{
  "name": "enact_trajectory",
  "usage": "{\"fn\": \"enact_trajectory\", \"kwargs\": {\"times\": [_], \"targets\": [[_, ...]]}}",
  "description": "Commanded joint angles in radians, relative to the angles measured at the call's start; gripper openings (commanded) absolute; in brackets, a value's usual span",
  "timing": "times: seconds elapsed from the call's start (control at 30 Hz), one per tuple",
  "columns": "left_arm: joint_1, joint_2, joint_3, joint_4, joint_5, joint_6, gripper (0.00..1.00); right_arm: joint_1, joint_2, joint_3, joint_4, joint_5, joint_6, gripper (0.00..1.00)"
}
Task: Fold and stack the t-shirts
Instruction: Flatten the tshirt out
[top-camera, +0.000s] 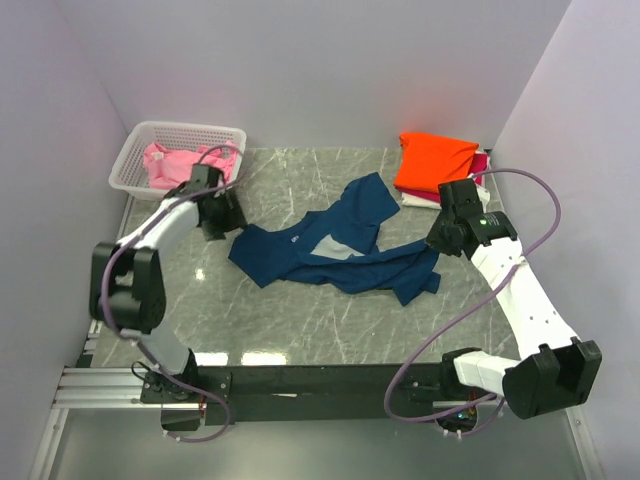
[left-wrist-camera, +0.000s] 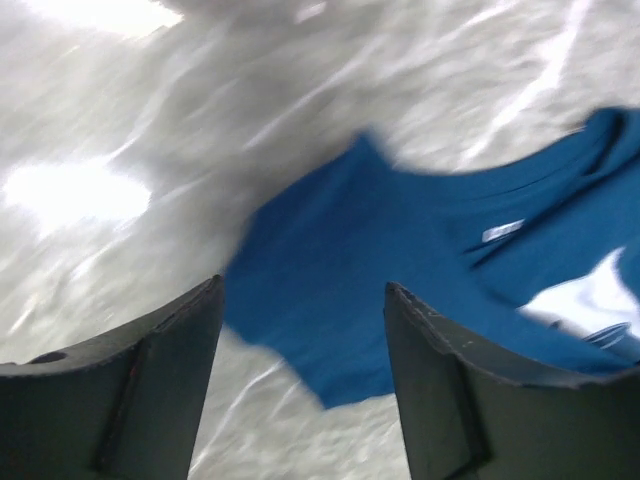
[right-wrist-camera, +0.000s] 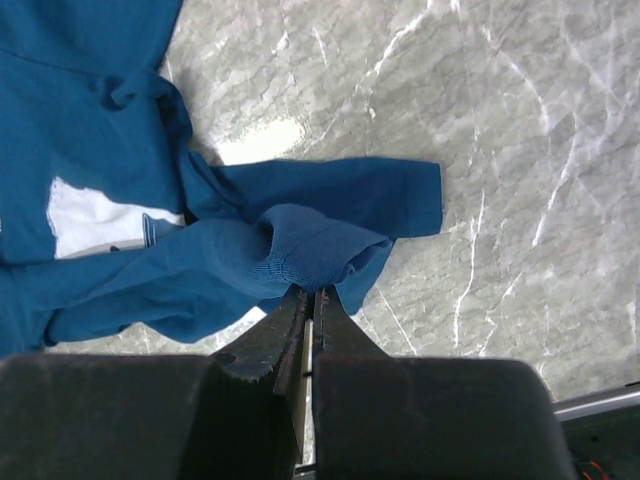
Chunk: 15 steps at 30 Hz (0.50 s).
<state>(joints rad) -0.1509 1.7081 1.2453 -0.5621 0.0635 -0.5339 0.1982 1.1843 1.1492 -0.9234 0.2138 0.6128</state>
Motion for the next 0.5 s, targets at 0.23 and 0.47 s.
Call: {"fn": "enact_trajectory", "kwargs": {"times": [0.23, 0.47], "targets": [[0.112, -0.093, -0.236, 0.114, 0.087, 0.018, 0.45, -0.008, 0.038, -0.006, 0.046, -0.033, 0.013, 0.0], [0.123, -0.022, -0.207, 0.142, 0.136, 0.032, 0.4, -0.006, 0.051, -0.011, 0.049, -0.042, 0.011, 0.0]]}}
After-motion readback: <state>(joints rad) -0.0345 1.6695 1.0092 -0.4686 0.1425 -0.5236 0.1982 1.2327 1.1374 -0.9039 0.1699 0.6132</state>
